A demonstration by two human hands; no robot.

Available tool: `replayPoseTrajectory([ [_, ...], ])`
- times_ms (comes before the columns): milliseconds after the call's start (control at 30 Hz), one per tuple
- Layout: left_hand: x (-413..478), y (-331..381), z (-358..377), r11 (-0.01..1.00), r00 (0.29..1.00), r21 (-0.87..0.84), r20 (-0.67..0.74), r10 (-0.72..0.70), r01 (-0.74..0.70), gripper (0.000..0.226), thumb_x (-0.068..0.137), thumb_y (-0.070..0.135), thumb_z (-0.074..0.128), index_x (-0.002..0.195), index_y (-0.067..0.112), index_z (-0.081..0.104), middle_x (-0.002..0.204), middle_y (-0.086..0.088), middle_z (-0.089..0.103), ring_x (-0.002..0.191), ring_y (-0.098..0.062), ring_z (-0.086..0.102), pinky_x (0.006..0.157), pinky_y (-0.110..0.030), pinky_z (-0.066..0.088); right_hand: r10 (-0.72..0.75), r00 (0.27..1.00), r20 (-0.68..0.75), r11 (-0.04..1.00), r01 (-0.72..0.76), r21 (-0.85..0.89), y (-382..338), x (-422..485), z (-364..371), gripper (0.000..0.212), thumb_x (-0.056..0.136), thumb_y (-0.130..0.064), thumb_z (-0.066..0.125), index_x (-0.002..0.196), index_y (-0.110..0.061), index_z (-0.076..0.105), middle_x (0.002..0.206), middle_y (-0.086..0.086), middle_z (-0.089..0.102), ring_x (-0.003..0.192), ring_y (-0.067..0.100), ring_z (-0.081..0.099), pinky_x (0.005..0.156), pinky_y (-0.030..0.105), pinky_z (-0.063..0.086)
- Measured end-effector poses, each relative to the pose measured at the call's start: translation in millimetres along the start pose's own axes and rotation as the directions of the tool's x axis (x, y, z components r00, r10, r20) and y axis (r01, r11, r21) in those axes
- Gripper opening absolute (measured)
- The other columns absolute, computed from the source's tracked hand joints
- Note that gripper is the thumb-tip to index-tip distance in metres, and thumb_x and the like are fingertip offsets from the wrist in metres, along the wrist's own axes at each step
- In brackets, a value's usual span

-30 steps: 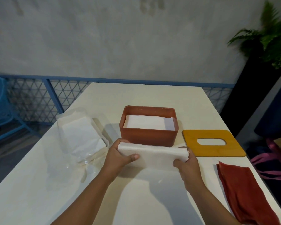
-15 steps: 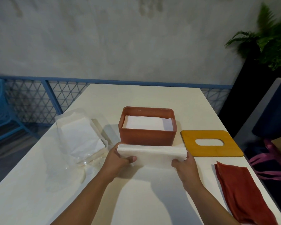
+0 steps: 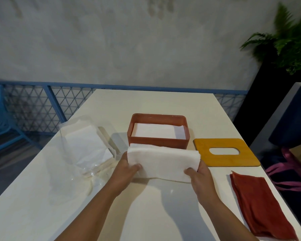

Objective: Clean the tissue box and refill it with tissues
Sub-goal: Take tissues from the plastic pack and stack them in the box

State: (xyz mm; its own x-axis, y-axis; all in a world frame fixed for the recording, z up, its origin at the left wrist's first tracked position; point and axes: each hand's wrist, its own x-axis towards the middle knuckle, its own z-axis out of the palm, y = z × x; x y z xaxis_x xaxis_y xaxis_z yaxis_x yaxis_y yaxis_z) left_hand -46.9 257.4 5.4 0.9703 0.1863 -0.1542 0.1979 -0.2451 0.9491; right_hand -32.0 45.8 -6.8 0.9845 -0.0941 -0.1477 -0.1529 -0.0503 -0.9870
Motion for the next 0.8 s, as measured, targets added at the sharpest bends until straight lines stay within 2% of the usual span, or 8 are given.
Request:
replayPoseTrajectory([
  [67,0,9,-2,1.0,1.0,0.014,-0.008,0.026,-0.026,0.041,0.092,0.008,0.049,0.125,0.028,0.034,0.114,0.006,0.049,0.111,-0.017,0.047,0.086,-0.026,0.046,-0.017,1.0,-0.024,0.999,0.018,0.028,-8,0,-1,0.041,0.084,0.004,0.056,0.116,-0.021,0.053,0.104,0.002,0.062,0.096,0.016,0.059,0.071,0.025,0.051],
  [167,0,28,-7,0.998,0.997,0.015,-0.042,0.067,-0.066,0.039,0.087,-0.003,0.045,0.114,0.025,0.035,0.097,0.01,0.05,0.095,-0.013,0.05,0.071,-0.018,0.043,-0.069,0.997,-0.036,0.992,0.072,0.105,-26,-1,-1,0.037,0.083,0.009,0.052,0.108,-0.018,0.056,0.095,0.0,0.065,0.088,0.014,0.061,0.064,0.022,0.047],
  [233,0,41,-10,0.996,0.994,0.021,-0.069,0.089,-0.088,0.04,0.086,-0.003,0.045,0.115,0.022,0.035,0.097,0.009,0.049,0.089,-0.009,0.049,0.069,-0.022,0.042,-0.101,0.993,-0.067,0.988,0.108,0.108,-38,2,-2,0.029,0.082,0.008,0.054,0.102,-0.012,0.057,0.09,0.002,0.064,0.082,0.017,0.06,0.061,0.023,0.045],
  [333,5,59,-14,0.991,0.977,0.03,-0.163,0.133,-0.13,0.044,0.083,-0.003,0.052,0.116,0.021,0.035,0.106,0.001,0.052,0.092,-0.015,0.053,0.073,-0.028,0.045,-0.148,0.981,-0.122,0.984,0.159,0.083,-54,12,-4,0.024,0.08,0.006,0.058,0.099,-0.008,0.057,0.091,0.007,0.066,0.083,0.024,0.061,0.065,0.029,0.046],
  [467,15,85,-23,0.982,0.948,0.016,-0.26,0.186,-0.188,0.06,0.083,0.0,0.064,0.13,0.021,0.033,0.101,-0.002,0.054,0.082,-0.011,0.056,0.064,-0.019,0.046,-0.245,0.954,-0.171,0.968,0.251,0.013,-87,26,-3,0.038,0.08,0.003,0.063,0.108,-0.016,0.046,0.092,0.016,0.064,0.081,0.025,0.062,0.073,0.038,0.049],
  [567,27,106,-30,0.963,0.914,0.101,-0.305,0.269,-0.25,0.058,0.082,0.006,0.068,0.127,0.022,0.035,0.1,0.002,0.054,0.078,-0.005,0.054,0.065,-0.02,0.046,-0.307,0.931,-0.196,0.951,0.305,-0.045,-114,35,0,0.043,0.083,-0.004,0.065,0.113,-0.024,0.042,0.084,0.011,0.063,0.075,0.019,0.061,0.068,0.029,0.049],
  [667,44,125,-31,0.939,0.889,0.217,-0.322,0.326,-0.266,0.05,0.083,0.011,0.069,0.122,0.021,0.039,0.105,0.002,0.054,0.085,-0.014,0.056,0.072,-0.024,0.048,-0.369,0.905,-0.212,0.925,0.337,-0.176,-135,50,4,0.04,0.086,-0.01,0.065,0.116,-0.024,0.043,0.078,0.003,0.058,0.066,0.011,0.056,0.054,0.019,0.04],
  [800,70,134,-27,0.852,0.901,0.492,-0.266,0.344,-0.18,0.032,0.086,0.012,0.066,0.114,0.018,0.051,0.113,-0.003,0.058,0.093,-0.018,0.055,0.08,-0.026,0.048,-0.391,0.902,-0.183,0.879,0.306,-0.365,-140,78,15,0.033,0.084,-0.011,0.066,0.106,-0.023,0.045,0.072,-0.002,0.053,0.06,0.01,0.053,0.048,0.02,0.042],
])
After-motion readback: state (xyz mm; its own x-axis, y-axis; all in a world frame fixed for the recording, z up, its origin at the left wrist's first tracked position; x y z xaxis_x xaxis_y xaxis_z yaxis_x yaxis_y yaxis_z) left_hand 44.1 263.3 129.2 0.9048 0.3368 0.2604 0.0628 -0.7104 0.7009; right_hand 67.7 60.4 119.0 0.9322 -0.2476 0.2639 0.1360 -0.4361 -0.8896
